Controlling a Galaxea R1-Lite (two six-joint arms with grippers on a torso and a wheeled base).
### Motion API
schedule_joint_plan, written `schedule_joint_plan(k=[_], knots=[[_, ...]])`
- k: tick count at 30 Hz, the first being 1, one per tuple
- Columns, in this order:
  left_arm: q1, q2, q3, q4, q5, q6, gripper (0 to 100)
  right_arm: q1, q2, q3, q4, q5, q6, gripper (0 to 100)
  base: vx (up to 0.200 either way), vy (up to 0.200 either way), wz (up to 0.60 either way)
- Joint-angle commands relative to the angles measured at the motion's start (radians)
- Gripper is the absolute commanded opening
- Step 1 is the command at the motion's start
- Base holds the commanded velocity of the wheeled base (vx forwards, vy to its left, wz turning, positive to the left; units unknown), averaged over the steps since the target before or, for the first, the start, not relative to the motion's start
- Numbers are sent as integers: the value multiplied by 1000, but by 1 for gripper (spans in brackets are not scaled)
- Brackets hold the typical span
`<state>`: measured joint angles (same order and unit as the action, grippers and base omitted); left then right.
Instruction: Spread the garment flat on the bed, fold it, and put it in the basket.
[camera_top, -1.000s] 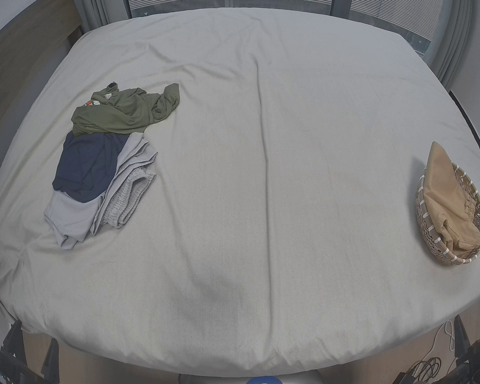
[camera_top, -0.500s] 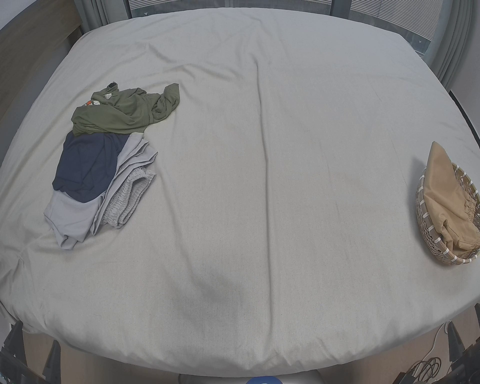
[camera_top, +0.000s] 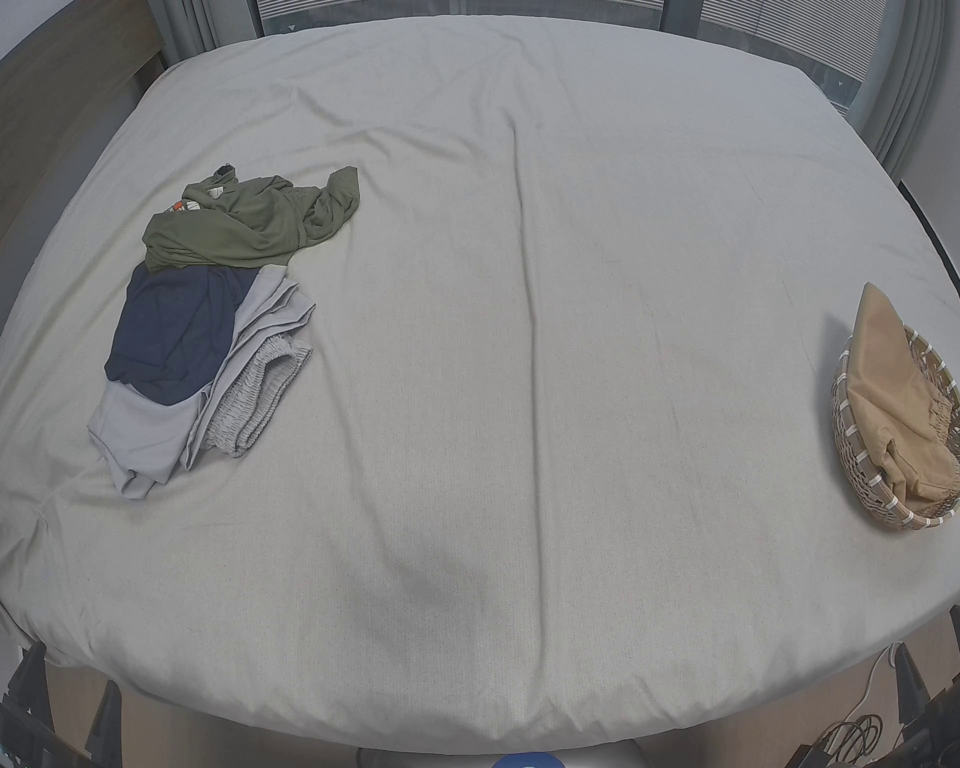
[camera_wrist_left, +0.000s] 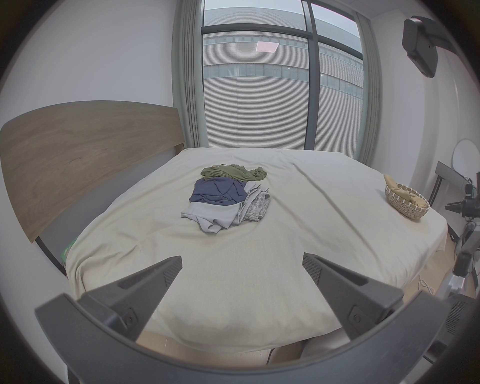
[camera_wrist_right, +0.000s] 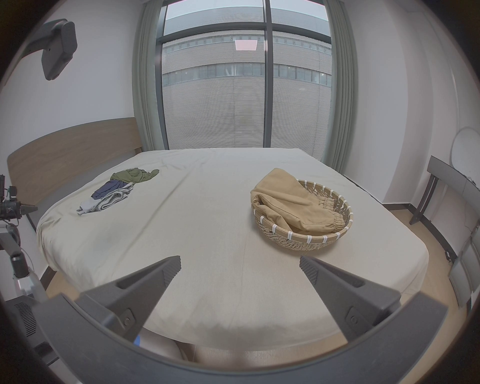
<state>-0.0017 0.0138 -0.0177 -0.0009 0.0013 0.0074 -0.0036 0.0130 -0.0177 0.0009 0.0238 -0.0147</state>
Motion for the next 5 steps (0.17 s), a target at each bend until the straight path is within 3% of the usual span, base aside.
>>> schedule_joint_plan(k=[1, 5], knots=[[0, -11, 18, -1, 0, 0, 100, 1, 4, 18, 1, -1, 1, 100, 0, 0, 0], [0, -11, 18, -1, 0, 0, 100, 2, 4, 18, 1, -1, 2, 100, 0, 0, 0]])
